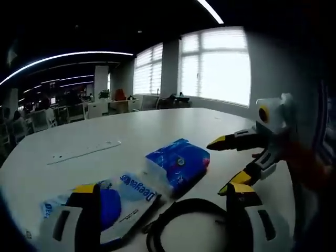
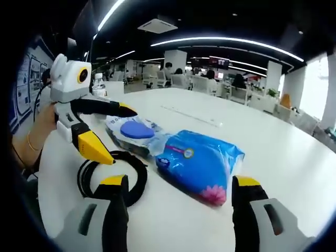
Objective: Arrange the tabletop items into an orderly group along one side of the table until the central work area is clear of visible clutter.
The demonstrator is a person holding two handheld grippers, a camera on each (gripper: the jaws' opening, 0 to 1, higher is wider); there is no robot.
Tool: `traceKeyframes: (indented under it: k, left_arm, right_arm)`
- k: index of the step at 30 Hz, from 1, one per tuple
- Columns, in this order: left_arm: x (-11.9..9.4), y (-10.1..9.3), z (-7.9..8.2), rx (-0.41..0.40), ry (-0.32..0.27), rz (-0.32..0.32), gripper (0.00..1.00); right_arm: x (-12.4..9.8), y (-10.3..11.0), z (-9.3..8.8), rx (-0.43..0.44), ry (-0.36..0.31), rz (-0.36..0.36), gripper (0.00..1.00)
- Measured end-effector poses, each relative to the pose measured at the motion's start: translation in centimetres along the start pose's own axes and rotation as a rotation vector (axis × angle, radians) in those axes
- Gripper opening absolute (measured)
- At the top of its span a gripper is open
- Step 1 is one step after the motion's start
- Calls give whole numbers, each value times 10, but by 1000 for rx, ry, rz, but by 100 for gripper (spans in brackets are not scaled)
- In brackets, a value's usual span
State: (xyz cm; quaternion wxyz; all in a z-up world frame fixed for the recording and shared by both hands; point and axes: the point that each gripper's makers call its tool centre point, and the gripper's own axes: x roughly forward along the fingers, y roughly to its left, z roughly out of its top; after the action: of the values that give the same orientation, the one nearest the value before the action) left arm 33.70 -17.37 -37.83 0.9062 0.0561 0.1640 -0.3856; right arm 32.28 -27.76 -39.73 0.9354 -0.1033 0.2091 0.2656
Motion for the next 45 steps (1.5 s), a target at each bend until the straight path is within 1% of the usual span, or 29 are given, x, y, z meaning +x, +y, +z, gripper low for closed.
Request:
traceKeyframes:
  k: [3,8,11,15,24,32,45]
  left_arm:
    - [-4,2,-2,5,2,-1,100]
    - [-13,10,-4,17,3,10,100]
    - [-21,14,-4,12,-8,7,100]
    - [-30,27,-5,-1,-15,21,100]
    - [-47,43,-5,-46,-42,23,99]
    - [-54,53,-8,-38,-36,42,99]
    - [-62,60,-14,-37,-27,50,98]
  right_arm:
    - [-1,3,1,19,-4,8,78]
    - [-2,7,4,22,-9,7,78]
    - [-3,8,6,30,-15,5,78]
    - [-2,13,9,41,-19,11,77]
    - [-2,19,11,37,-20,10,76]
    - [-3,22,14,30,-20,7,74]
    - [-3,27,15,33,-21,9,72]
